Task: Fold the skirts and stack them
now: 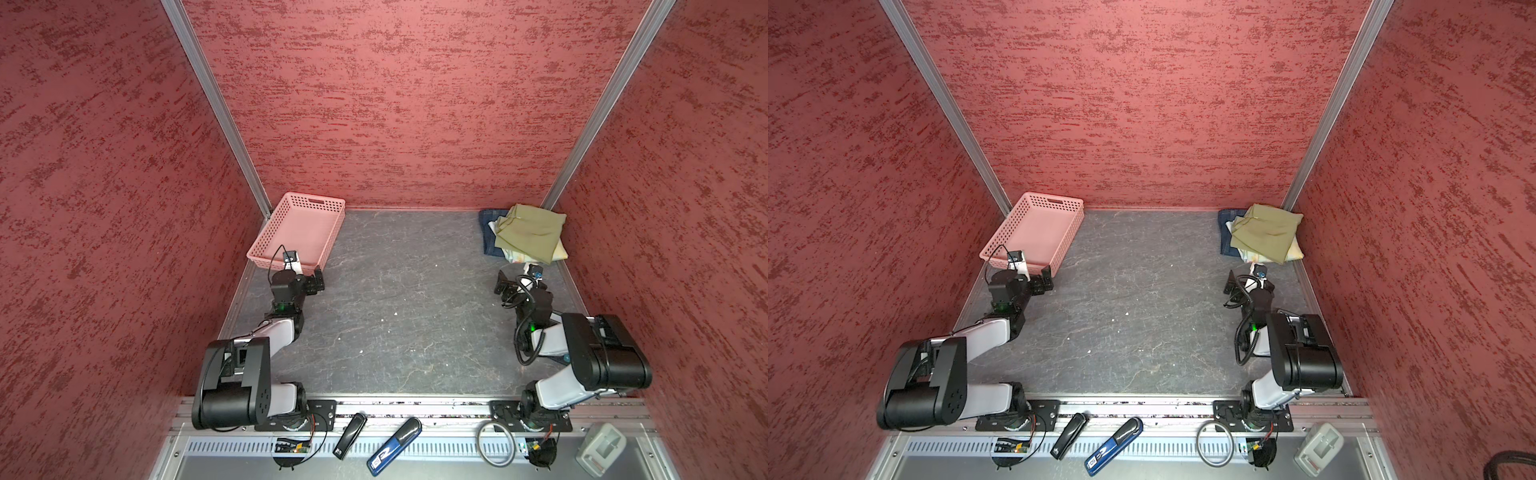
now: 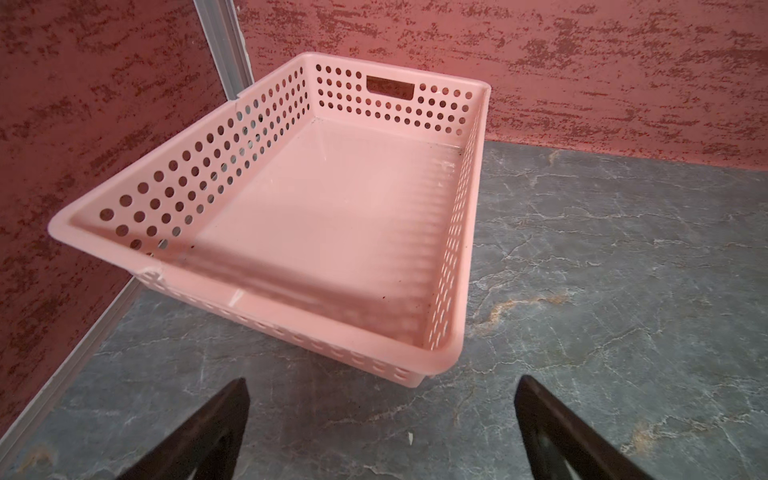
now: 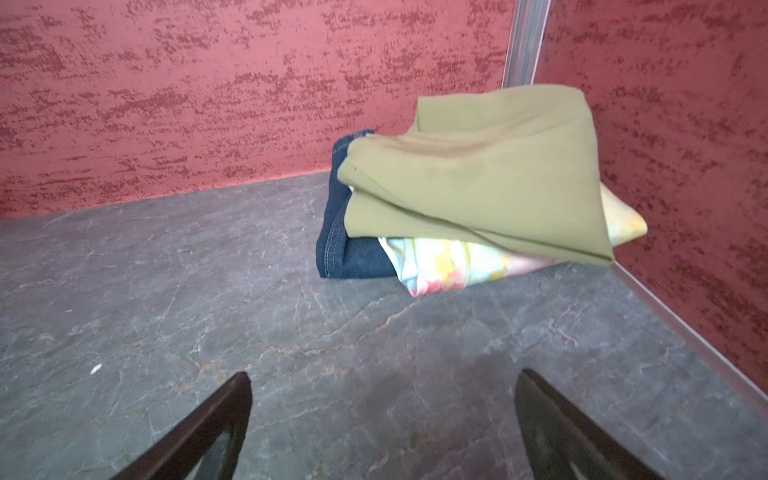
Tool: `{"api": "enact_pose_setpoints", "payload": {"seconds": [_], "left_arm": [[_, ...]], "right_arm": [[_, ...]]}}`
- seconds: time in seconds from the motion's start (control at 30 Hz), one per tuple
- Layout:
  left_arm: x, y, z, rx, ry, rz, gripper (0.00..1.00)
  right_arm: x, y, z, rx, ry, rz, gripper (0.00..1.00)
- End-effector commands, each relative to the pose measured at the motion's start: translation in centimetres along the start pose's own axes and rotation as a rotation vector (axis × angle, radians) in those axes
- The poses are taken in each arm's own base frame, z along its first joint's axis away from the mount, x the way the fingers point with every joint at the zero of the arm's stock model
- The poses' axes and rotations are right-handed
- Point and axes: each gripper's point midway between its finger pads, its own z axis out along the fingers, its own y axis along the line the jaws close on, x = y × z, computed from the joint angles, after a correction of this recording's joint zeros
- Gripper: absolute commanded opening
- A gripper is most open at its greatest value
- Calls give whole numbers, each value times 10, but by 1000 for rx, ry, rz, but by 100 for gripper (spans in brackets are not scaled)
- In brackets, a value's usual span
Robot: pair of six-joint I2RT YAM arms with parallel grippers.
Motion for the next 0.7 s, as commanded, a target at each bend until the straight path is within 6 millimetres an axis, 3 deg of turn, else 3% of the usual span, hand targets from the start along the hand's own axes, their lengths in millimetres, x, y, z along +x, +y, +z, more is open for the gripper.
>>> {"api": "enact_pose_setpoints", "payload": {"seconds": [0.0,0.07,0.13,0.17,0.2,0.67], "left_arm": [[-17,-19,-2,128,-115,-32,100],[4,-21,15,132,-89,-19,100],[9,-23,19,110,-53,-4,99],[3,-24,18,98,-112,11,100],[8,-23,19,95,-58,1,100],[5,-24,18,94,-87,8,100]], "right_arm": [[-19,-4,3,42,-68,-14,99],[-20,-3,4,40,-68,-19,99],[-19,-2,3,38,-69,-22,99],[-19,-2,4,42,-68,-21,99],[-19,-2,4,44,-65,-20,99],[-18,-3,7,48,-57,-18,99]]}}
